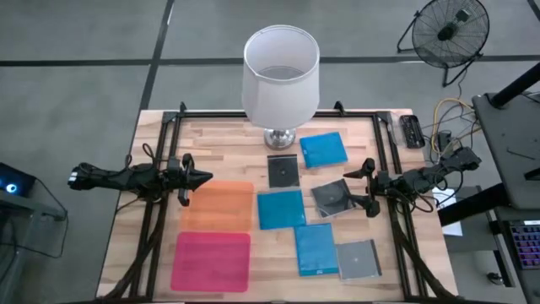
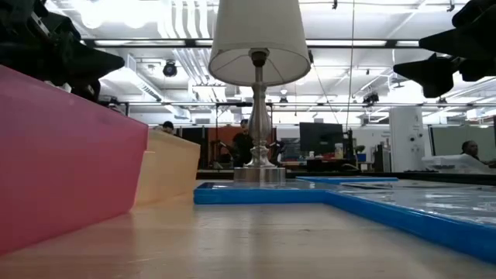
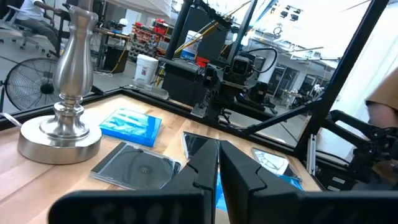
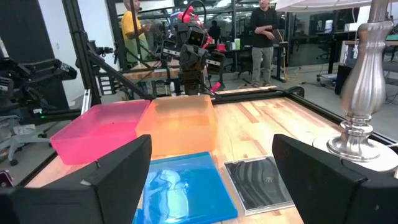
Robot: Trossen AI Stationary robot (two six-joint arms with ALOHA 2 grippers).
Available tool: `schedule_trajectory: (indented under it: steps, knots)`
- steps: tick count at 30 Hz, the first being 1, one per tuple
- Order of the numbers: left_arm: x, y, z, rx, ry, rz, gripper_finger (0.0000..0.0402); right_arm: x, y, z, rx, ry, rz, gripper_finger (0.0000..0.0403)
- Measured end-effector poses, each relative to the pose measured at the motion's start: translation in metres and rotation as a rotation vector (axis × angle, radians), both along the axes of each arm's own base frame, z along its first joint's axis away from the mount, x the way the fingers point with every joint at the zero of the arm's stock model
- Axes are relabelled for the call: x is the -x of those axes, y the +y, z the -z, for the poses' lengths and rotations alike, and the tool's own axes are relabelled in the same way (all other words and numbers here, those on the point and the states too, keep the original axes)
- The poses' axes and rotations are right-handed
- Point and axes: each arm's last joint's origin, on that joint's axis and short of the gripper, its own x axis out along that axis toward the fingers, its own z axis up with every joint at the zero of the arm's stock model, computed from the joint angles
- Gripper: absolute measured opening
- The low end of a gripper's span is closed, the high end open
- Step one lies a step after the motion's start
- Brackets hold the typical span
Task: Pick & place jewel cases by type
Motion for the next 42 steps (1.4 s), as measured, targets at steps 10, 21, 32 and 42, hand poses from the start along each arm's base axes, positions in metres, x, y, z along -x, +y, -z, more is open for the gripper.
schedule_trajectory:
  steps: [10,21,32,42]
  knots:
    - [0.0,0.0,0.0,0.0,0.0,0.0,0.0,0.0,0.0,0.0,0.0,0.0,0.0,0.0329]
    - [0.0,0.0,0.0001,0.0,0.0,0.0,0.0,0.0002,-0.0009,-0.002,-0.007,-0.02,0.027,0.0329]
    - [0.0,0.0,0.0001,0.0,0.0,0.0,0.0,0.0001,-0.0008,-0.0016,0.089,-0.009,0.029,0.0329]
    - [0.0001,0.0009,-0.0006,-0.029,-0.002,-0.031,0.0,0.0001,-0.0008,-0.0016,0.203,-0.001,0.033,0.0329]
